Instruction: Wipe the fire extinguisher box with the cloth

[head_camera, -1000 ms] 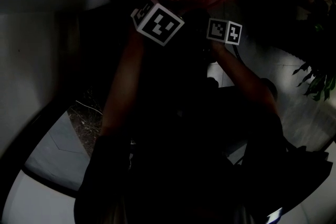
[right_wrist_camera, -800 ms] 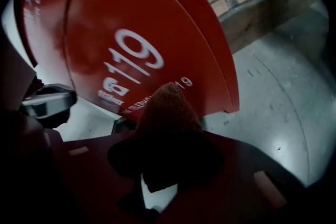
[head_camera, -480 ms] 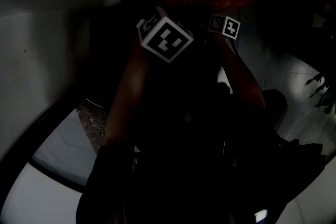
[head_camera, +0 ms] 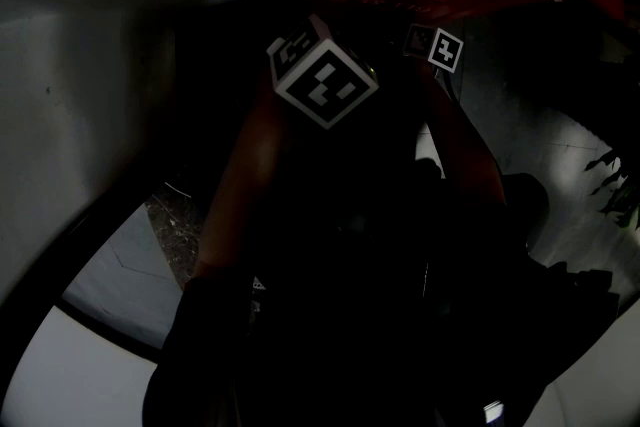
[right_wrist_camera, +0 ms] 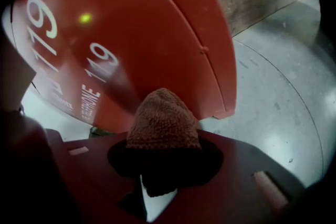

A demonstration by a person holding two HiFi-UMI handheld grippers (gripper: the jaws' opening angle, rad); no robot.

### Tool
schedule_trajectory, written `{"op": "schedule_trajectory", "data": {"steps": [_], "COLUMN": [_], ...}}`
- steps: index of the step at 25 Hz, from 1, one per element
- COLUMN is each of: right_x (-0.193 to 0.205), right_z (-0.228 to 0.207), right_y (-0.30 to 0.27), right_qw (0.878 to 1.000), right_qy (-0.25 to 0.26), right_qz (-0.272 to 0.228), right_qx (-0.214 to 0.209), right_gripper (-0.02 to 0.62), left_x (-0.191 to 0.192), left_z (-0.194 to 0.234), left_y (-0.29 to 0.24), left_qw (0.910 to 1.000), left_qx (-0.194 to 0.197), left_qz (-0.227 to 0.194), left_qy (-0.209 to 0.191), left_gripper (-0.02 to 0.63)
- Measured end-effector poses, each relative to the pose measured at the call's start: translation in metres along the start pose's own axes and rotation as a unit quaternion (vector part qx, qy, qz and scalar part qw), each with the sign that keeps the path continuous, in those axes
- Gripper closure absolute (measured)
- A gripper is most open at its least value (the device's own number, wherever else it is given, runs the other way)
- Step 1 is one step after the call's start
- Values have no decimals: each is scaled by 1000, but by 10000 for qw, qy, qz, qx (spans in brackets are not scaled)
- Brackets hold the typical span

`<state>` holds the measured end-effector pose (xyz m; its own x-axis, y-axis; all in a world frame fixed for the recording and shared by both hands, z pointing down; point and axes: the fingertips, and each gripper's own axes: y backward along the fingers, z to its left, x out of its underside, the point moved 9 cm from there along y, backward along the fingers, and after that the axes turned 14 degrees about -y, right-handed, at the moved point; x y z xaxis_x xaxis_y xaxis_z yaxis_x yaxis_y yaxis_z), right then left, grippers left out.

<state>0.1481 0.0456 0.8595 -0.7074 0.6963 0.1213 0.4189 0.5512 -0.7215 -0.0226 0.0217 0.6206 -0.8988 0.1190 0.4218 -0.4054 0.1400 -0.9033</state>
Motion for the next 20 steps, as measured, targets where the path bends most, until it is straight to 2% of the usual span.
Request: {"op": "schedule_trajectory", "data": {"steps": [7, 11, 17, 20], "right_x": [-4, -9, -14, -15], "right_z": [13, 27, 52, 54], "right_y": [13, 27, 48, 55], "right_qw": [9999, 9996, 9980, 9983], "right_qy": [-17, 140, 222, 156], "right_qz": [130, 203, 314, 286], "right_qx": [-102, -120, -506, -487], "right_gripper": [472, 474, 474, 474], "left_x": [-4, -5, -10, -8], "left_z": [1, 7, 14, 18], "left_y": [-1, 1, 4, 5], "left_qw": [9999, 9999, 9994, 9993], "left_qx": [73, 22, -10, -64], "left_qz": [-104, -166, -333, -337], "left_qy": [-63, -35, 63, 142], "left_gripper": [603, 603, 603, 603]}}
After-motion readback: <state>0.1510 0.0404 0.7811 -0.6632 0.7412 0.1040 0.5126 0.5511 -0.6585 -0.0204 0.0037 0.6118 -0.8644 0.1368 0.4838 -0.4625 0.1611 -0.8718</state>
